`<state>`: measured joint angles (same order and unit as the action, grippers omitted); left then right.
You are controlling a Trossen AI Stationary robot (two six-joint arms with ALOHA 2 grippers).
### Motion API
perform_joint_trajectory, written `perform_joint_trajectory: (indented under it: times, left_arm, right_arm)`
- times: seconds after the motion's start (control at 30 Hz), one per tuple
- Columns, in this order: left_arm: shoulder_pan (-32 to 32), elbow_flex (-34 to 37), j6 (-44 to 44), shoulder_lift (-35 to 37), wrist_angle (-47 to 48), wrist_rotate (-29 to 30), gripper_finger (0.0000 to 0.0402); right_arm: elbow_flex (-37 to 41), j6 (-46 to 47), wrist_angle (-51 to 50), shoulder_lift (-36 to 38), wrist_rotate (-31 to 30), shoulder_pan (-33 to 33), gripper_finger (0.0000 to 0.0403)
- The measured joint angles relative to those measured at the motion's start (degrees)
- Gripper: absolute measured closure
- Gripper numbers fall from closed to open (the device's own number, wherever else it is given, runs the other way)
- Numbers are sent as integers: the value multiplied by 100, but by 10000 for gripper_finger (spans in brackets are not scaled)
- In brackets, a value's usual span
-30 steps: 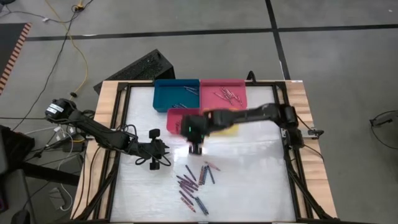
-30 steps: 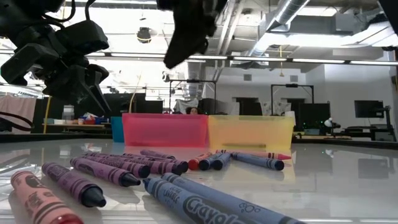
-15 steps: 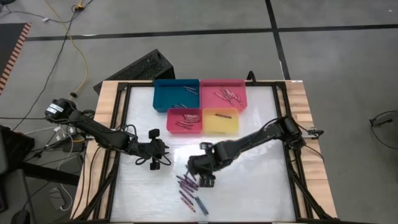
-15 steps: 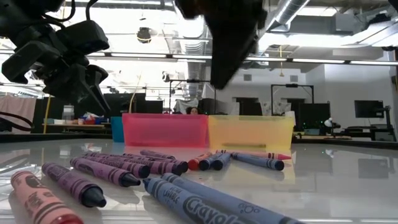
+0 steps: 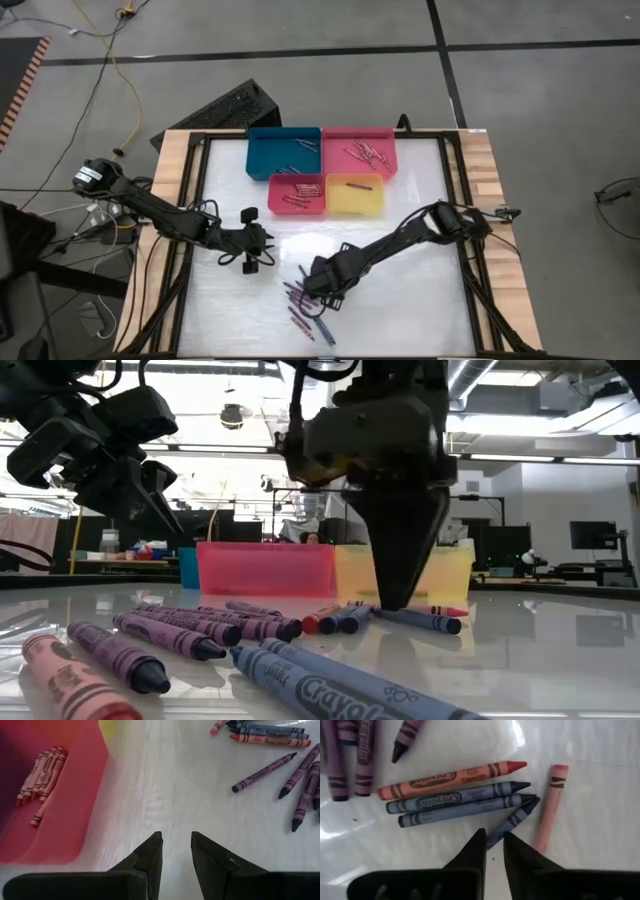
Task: Sort crayons
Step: Put the blue crayon into the blue bin
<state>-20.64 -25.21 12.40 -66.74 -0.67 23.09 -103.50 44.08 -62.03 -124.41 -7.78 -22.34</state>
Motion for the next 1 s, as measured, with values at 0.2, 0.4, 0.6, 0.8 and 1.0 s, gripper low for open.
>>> perform_joint_trajectory:
  times: [0.2, 0.4, 0.6, 0.8, 1.0]
  left_arm:
    - [0, 0, -46, 0, -15, 11, 307]
    - [0, 0, -22, 0, -10, 4, 307]
    - [0, 0, 8, 0, -4, -30, 307]
    - [0, 0, 39, 0, -2, -31, 307]
    - [0, 0, 40, 0, -2, -31, 307]
  right_arm:
    - [-2, 96, 111, -122, 347, 87, 336]
    - [-2, 96, 98, -122, 342, 81, 336]
    - [-2, 48, 96, -137, 185, 58, 337]
    - [-2, -81, 80, -143, 32, 60, 337]
    - [-2, -86, 80, -143, -45, 59, 338]
